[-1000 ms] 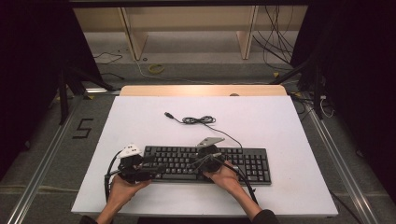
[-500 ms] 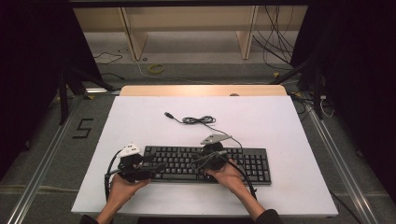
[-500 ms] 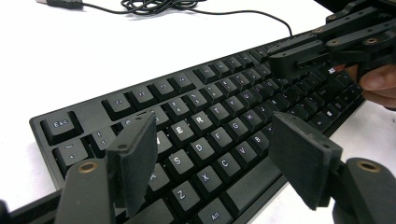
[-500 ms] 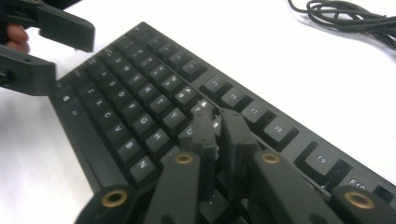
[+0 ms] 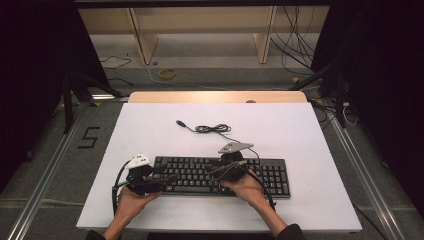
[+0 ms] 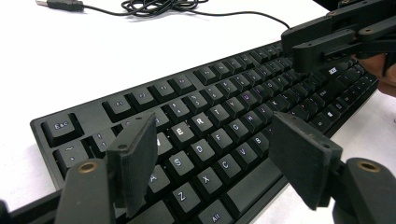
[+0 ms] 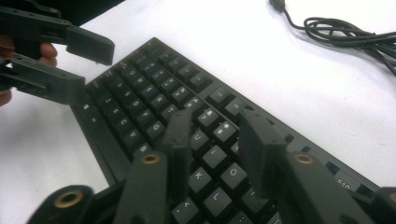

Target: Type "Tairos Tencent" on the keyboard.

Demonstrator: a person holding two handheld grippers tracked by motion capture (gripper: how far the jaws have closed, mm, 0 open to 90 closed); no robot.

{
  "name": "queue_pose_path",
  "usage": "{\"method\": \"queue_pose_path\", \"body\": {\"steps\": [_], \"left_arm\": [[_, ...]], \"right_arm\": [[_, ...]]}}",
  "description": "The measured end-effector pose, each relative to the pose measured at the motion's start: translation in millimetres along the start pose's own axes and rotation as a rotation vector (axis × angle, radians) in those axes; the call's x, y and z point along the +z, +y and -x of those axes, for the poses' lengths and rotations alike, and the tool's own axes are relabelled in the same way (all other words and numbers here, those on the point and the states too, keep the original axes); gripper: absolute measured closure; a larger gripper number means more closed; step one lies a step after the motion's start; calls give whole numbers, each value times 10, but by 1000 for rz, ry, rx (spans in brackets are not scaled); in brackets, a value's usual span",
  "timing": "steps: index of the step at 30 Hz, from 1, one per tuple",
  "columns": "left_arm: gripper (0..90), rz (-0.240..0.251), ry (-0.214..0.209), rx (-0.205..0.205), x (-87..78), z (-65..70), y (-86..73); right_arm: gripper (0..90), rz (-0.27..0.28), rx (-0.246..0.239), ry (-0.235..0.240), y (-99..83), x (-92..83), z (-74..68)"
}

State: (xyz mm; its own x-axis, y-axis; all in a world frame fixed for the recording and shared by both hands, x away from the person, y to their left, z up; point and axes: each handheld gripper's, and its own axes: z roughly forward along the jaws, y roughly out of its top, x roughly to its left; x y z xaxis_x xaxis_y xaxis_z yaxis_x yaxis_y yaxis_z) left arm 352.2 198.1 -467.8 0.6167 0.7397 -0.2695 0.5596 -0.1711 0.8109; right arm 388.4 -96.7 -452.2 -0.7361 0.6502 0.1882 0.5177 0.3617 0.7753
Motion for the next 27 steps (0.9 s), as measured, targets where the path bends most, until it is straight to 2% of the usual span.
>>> {"method": "queue_pose_path", "body": {"steps": [3,8,18,27], "left_arm": [[324,0,-1,1,1,-2,-1],[324,1,0,4,3,0,-1],[325,5,-3,10,14,12,4],[327,4,-6,9,41,16,17]], "right_arm": [[551,5,2,2,8,-36,-11],[471,4,4,1,5,-61,-23],[392,12,7,-4,5,-101,-26],[378,10,6,-9,1,-114,-25]]}}
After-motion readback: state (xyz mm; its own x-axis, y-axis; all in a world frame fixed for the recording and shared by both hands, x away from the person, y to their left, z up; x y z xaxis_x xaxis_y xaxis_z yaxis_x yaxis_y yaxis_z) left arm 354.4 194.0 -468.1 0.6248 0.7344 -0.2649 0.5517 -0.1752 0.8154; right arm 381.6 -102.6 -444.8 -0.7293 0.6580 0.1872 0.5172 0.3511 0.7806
